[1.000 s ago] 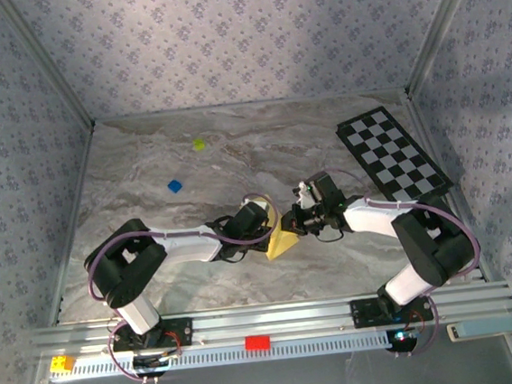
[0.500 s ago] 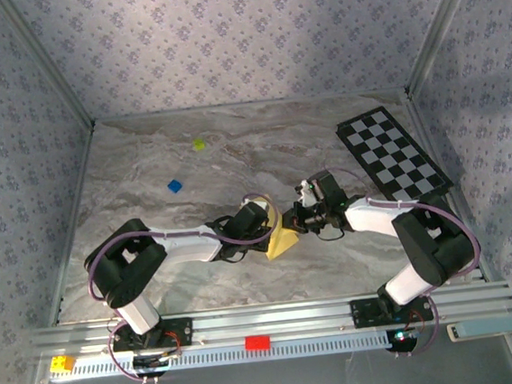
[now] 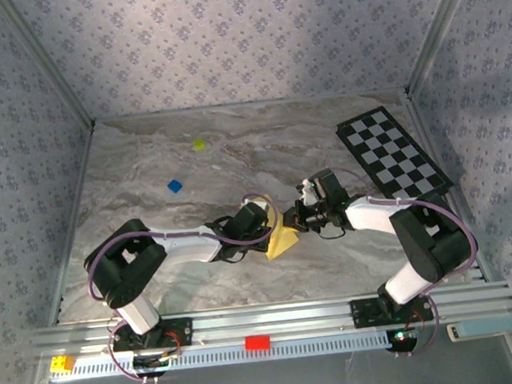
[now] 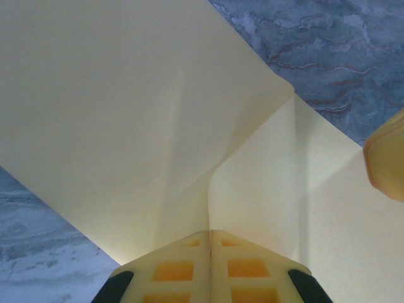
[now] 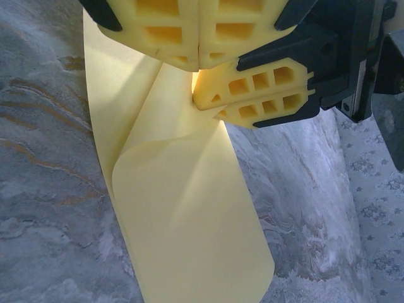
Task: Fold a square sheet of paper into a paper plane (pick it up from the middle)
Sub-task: Fold the triangle a second time at the center of the table.
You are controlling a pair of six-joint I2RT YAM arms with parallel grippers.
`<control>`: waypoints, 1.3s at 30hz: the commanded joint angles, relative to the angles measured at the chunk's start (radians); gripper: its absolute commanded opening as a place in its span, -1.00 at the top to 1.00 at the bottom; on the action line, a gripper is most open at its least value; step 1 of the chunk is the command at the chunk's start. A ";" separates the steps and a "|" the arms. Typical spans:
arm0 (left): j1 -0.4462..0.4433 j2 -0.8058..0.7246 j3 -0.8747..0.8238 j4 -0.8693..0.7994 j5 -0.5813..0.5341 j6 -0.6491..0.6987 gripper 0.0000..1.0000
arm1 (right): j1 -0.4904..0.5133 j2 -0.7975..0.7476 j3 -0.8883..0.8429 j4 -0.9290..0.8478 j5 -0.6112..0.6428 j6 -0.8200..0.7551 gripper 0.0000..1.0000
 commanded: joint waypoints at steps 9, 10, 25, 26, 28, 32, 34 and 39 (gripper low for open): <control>0.003 0.009 -0.021 -0.042 0.014 -0.009 1.00 | -0.009 0.062 0.038 0.038 -0.062 0.009 0.95; 0.003 0.007 -0.022 -0.042 0.013 -0.009 1.00 | -0.013 0.062 0.037 0.039 -0.061 0.012 0.96; 0.004 0.009 -0.029 -0.032 0.017 -0.009 1.00 | -0.007 0.089 0.042 0.098 -0.092 0.046 0.96; 0.003 0.009 -0.029 -0.032 0.017 -0.010 1.00 | -0.005 0.092 0.046 0.098 -0.091 0.046 0.96; 0.003 0.010 -0.028 -0.034 0.017 -0.010 1.00 | 0.001 0.104 0.055 0.094 -0.088 0.044 0.96; 0.004 0.011 -0.026 -0.035 0.017 -0.011 1.00 | 0.008 0.130 0.064 0.113 -0.099 0.054 0.96; 0.003 0.011 -0.025 -0.036 0.018 -0.011 1.00 | 0.013 0.141 0.073 0.114 -0.099 0.055 0.95; 0.004 0.013 -0.019 -0.044 0.017 -0.009 1.00 | 0.016 0.168 0.076 0.108 -0.087 0.051 0.95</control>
